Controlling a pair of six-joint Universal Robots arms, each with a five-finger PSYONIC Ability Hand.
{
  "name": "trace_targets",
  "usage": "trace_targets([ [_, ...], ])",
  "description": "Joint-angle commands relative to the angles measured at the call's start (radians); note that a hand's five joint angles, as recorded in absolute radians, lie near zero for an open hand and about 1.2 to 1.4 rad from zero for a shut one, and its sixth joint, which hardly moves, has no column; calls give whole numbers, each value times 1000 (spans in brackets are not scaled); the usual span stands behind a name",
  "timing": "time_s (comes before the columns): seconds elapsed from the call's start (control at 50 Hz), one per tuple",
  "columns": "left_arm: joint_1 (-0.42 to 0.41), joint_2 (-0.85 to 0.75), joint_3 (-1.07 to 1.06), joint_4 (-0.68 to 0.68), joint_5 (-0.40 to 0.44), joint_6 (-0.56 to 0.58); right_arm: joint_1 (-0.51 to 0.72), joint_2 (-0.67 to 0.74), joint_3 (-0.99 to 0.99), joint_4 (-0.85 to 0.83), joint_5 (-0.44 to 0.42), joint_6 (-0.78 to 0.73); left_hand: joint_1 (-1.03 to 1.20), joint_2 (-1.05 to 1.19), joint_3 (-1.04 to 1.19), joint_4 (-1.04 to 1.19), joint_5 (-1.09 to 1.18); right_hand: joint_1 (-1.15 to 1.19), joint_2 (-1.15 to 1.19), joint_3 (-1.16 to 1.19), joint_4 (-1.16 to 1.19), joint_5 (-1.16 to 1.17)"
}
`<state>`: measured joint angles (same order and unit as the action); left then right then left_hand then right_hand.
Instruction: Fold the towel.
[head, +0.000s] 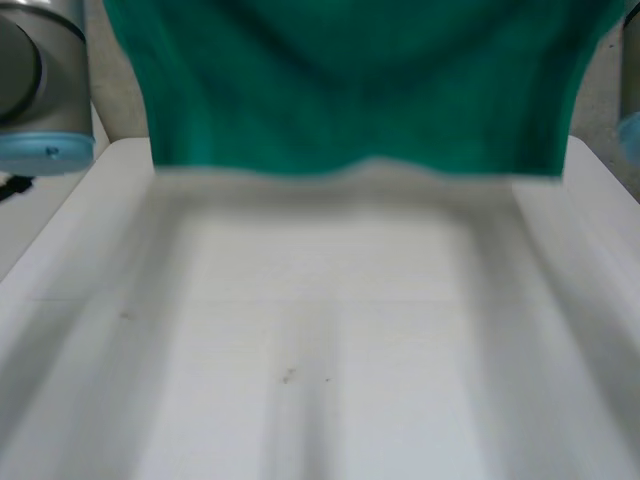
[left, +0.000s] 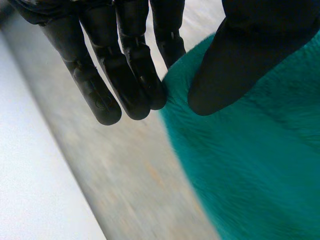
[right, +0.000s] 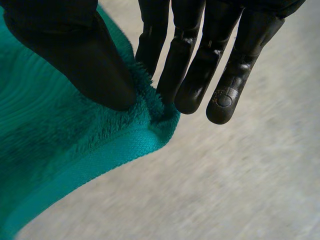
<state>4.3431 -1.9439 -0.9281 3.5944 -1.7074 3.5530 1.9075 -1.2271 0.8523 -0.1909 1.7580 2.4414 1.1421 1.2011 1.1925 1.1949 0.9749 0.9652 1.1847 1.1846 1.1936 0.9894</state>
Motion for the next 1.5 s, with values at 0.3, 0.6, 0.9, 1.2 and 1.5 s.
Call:
trace_targets([
  [0.3,38,-84,-679,145,75,-71,-11,150,511,42,-180,2,254,195,204,201,247,431,212,212,203,232],
  [0.6,78,-43,-884,-128,104,44,-19,129,623,246,-157,-73,254,195,204,201,247,431,212,212,203,232],
  [0.9,124,322,-1078,-513,221,270,-77,-66,795,564,-81,-387,254,195,204,201,247,431,212,212,203,232],
  [1.2,-2,-36,-767,-111,172,241,-70,201,613,193,-57,-240,254,195,204,201,247,431,212,212,203,232],
  [1.5,-37,-484,-266,-13,72,264,-67,457,326,74,31,-191,254,195,204,201,247,431,212,212,203,232],
])
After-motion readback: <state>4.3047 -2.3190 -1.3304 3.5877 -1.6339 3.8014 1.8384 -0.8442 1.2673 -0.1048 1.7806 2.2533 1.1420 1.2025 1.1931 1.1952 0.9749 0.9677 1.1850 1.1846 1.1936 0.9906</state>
